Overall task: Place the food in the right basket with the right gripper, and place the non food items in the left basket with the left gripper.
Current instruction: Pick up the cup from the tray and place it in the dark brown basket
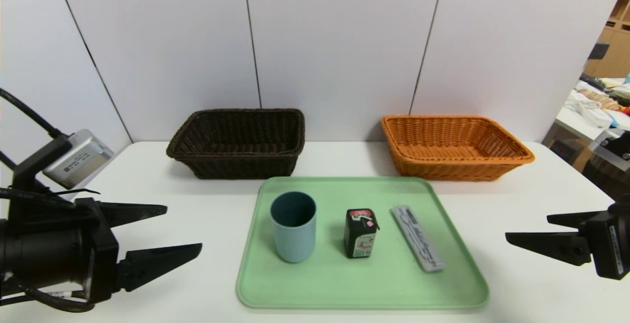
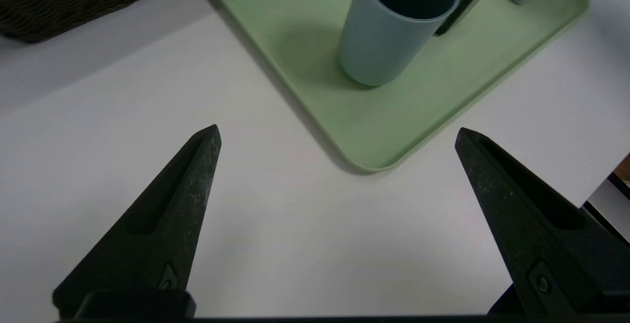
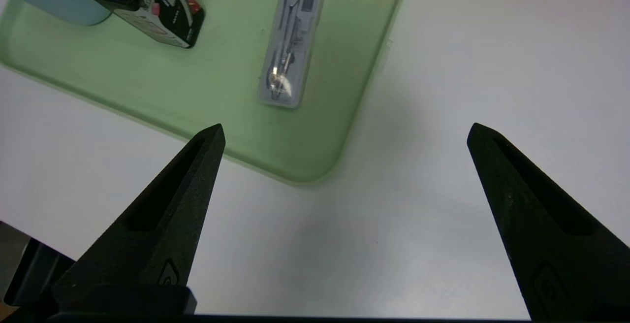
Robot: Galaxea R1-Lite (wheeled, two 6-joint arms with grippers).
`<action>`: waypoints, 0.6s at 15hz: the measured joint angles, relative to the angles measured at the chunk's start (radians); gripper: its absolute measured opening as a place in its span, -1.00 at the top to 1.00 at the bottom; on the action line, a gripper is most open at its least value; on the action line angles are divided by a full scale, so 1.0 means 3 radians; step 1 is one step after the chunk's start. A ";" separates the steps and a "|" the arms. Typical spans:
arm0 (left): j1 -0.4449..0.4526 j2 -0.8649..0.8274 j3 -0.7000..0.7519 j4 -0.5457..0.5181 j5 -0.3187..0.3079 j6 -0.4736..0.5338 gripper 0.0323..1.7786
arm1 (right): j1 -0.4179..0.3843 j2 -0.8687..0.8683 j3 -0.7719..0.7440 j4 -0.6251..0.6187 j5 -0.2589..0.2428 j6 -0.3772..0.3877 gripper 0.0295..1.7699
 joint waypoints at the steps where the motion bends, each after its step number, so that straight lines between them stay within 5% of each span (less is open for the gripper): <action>1: -0.0130 0.0065 0.0040 -0.0191 -0.0006 0.0026 -0.90 | 0.0040 0.0061 0.0013 -0.0100 0.0019 0.0000 -0.92; 4: -0.0450 0.0323 0.0229 -0.0850 -0.0080 0.0187 -0.90 | 0.0196 0.0239 0.0117 -0.0545 0.0000 0.0001 -0.92; 9: -0.0539 0.0696 0.0635 -0.1679 -0.0548 0.0483 -0.90 | 0.0310 0.0375 0.0186 -0.0800 0.0001 -0.0007 -0.92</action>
